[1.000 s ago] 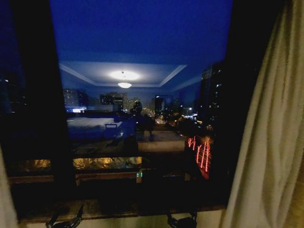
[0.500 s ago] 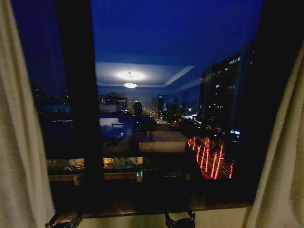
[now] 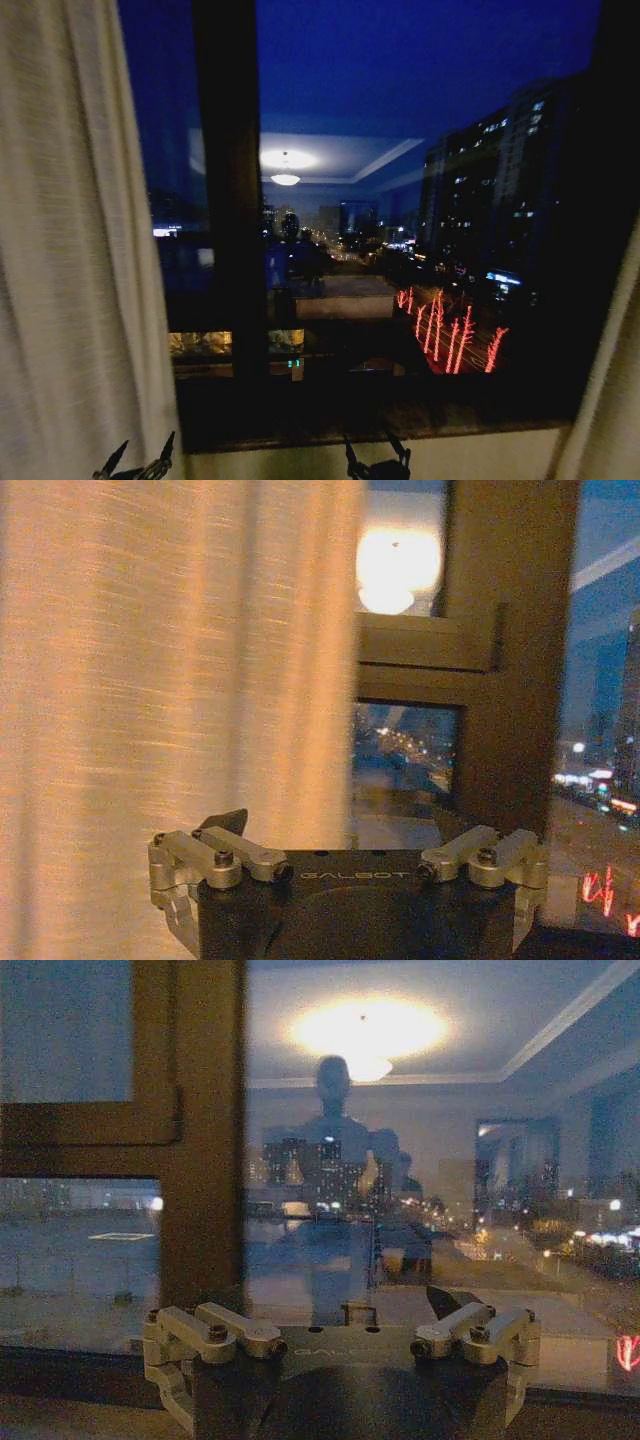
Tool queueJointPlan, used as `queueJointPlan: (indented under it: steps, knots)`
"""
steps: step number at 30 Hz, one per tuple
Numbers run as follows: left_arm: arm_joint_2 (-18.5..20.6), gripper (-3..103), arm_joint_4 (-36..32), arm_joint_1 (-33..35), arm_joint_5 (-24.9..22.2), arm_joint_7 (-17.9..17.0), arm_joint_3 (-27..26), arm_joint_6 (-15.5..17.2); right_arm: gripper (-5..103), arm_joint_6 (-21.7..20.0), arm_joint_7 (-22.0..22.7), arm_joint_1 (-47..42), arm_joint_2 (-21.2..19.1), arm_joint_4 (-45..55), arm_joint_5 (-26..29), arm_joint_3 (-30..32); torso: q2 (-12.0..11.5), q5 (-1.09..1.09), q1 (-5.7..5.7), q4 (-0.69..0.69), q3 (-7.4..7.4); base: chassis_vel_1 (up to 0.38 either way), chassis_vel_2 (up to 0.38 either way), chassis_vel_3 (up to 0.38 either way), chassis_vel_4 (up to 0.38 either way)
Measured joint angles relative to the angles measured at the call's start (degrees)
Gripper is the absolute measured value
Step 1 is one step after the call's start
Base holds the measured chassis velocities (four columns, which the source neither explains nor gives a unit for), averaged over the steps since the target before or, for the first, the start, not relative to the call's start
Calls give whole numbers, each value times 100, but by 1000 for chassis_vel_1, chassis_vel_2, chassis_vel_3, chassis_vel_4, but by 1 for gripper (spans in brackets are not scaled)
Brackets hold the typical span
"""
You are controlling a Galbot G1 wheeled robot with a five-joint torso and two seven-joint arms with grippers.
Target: Open the curtains by pulling them apart, changing their state from closed to fully open.
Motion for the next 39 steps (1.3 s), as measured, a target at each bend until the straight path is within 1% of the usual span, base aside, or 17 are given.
queueJointPlan:
  steps: [5,9,13,15,18,21,23,24,25,26,28,29,30,33,34,37,39]
  knots:
    - [36,100,35,-9,-5,0,-4,-10,100,202,-171,31,0,-86,-20,-10,0,-2,0,0,0,398,307,-400,-298]
    - [78,100,60,-25,-45,-5,-17,-16,100,218,-187,104,1,-102,-18,-29,1,-5,1,1,0,292,257,-302,-251]
    - [119,100,87,-58,-81,-26,-23,-16,100,216,-169,248,2,-140,-16,-35,0,-7,1,1,0,102,85,-44,-117]
    - [184,100,141,-119,-103,-81,-16,23,100,170,-83,461,0,-188,-14,-23,-1,-2,2,1,1,12,27,-3,-14]
    - [249,100,184,-168,-105,-85,0,75,100,128,-59,543,-2,-197,-13,-16,-2,3,0,-1,1,-36,-20,20,32]
    - [480,100,344,-420,-120,-81,71,265,100,60,-17,671,-3,-209,-13,-13,-1,0,0,-1,1,-44,-47,60,49]
    - [525,100,383,-476,-121,-81,84,303,100,55,-14,691,-3,-212,-13,-14,-1,0,0,-2,1,-18,-34,32,16]
    - [674,100,523,-707,-129,-97,126,416,100,47,-11,733,-1,-215,-12,-17,-1,-1,0,1,1,0,0,0,0]
    - [743,100,611,-828,-135,-119,147,455,100,46,-10,747,-1,-216,-12,-18,-1,-3,0,0,0,0,0,0,0]
    - [743,100,611,-828,-135,-119,147,455,100,46,-10,747,-1,-216,-12,-18,-1,-3,0,0,0,0,0,0,0]
    - [1001,100,949,-1216,-163,-139,259,490,100,45,-10,779,0,-213,-10,-18,-1,-7,1,2,1,0,0,0,0]
    - [1001,100,949,-1216,-163,-139,259,490,100,45,-10,779,0,-213,-10,-18,-1,-7,1,2,1,0,0,0,0]
    - [1118,100,1111,-1400,-190,-122,333,482,100,45,-10,787,1,-208,-9,-14,-1,-3,1,2,1,0,0,0,0]
    - [1455,100,1487,-1856,-361,115,631,427,100,45,-13,783,0,-174,-8,-2,-1,-3,1,-2,1,0,0,0,0]
    - [1455,100,1487,-1856,-361,115,631,427,100,45,-13,783,0,-174,-8,-2,-1,-3,1,-2,1,0,0,0,0]
    - [1738,100,1735,-2262,-571,497,1159,313,100,51,-17,773,0,-159,-2,16,-1,-1,1,-1,1,0,0,0,0]
    - [1766,100,1761,-2304,-604,550,1248,313,100,53,-18,773,0,-157,0,17,-1,-2,1,-1,0,0,0,0,0]
